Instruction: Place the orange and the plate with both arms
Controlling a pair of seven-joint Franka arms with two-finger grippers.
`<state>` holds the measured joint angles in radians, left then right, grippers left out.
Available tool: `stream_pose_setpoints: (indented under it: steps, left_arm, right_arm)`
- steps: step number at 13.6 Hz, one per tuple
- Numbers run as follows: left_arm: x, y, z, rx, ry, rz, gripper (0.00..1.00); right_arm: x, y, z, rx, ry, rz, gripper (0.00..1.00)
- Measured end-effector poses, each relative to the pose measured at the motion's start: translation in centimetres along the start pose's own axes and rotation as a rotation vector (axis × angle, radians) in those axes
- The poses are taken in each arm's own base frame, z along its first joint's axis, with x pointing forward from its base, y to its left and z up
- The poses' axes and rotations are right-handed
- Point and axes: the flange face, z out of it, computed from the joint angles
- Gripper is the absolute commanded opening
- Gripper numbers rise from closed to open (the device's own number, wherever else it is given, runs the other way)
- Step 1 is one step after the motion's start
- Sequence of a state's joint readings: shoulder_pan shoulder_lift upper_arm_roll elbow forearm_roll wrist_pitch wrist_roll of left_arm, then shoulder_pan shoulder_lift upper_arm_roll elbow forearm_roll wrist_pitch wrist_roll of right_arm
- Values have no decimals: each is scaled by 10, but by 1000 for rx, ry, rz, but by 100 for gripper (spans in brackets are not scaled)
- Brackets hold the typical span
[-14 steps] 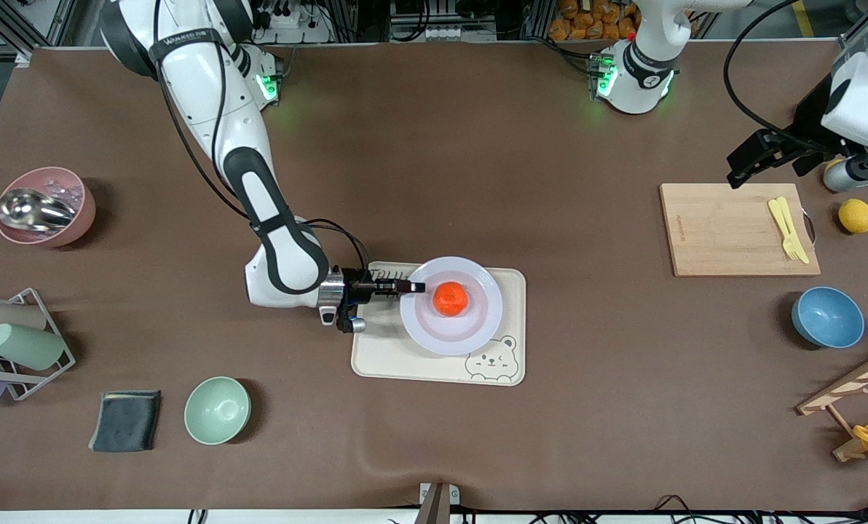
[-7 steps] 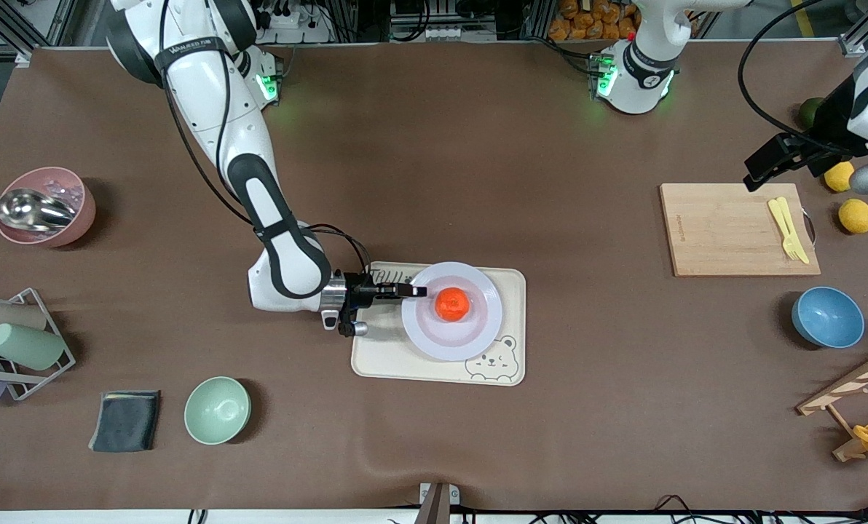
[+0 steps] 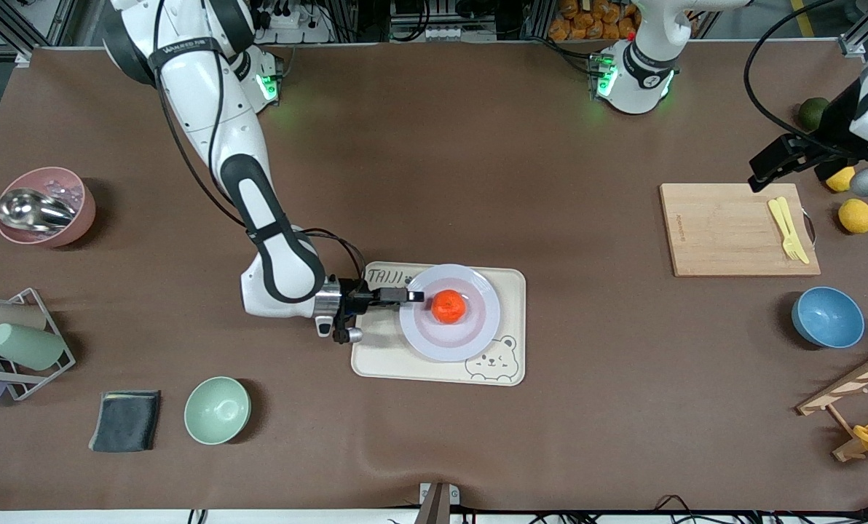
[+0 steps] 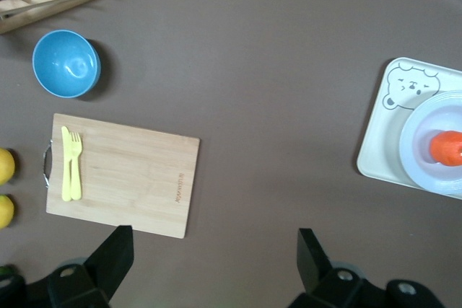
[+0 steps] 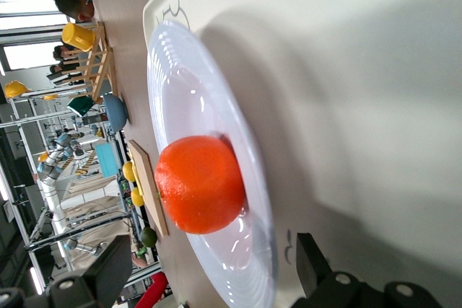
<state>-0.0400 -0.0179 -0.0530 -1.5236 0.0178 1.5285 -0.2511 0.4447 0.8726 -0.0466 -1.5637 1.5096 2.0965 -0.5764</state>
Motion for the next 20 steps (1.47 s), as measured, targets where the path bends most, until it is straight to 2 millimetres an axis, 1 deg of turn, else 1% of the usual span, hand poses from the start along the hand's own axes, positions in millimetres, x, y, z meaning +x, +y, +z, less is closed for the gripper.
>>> stream_pose_setpoints:
  steps: [2, 3, 5, 7, 8, 9, 12, 13, 15, 17, 19, 20]
  left_arm:
    - [5, -17, 2, 1, -3, 24, 100]
    - [6, -22, 3, 2, -5, 31, 100]
    - [9, -26, 6, 3, -11, 35, 100]
    - [10, -24, 9, 3, -15, 43, 100]
    - [10, -23, 10, 3, -17, 56, 100]
    - [10, -22, 11, 3, -20, 76, 100]
    - [10, -20, 15, 4, -28, 98, 100]
    - [10, -19, 16, 5, -30, 100, 100]
    - [9, -17, 21, 6, -38, 103, 100]
    - [8, -16, 21, 7, -39, 105, 100]
    - [5, -16, 19, 7, -38, 108, 100]
    - [2, -15, 20, 8, -40, 109, 100]
  right_arm:
    - [12, 9, -24, -39, -1, -23, 100]
    - [16, 10, -36, -41, -13, -33, 100]
    - [22, 8, -58, -37, -44, -54, 100]
    - [26, -4, -81, -55, -66, -83, 100]
    - [28, -14, -93, -77, -70, -88, 100]
    - [28, -29, -104, -102, -71, -89, 100]
    - [21, -83, -133, -189, -94, -112, 100]
    - [18, -97, -148, -229, -105, -125, 100]
    - [10, -120, -186, -313, -138, -145, 100]
    - [-1, -137, -233, -403, -166, -172, 100]
    - [-17, -158, -286, -514, -184, -206, 100]
    - [-26, -169, -317, -574, -182, -218, 100]
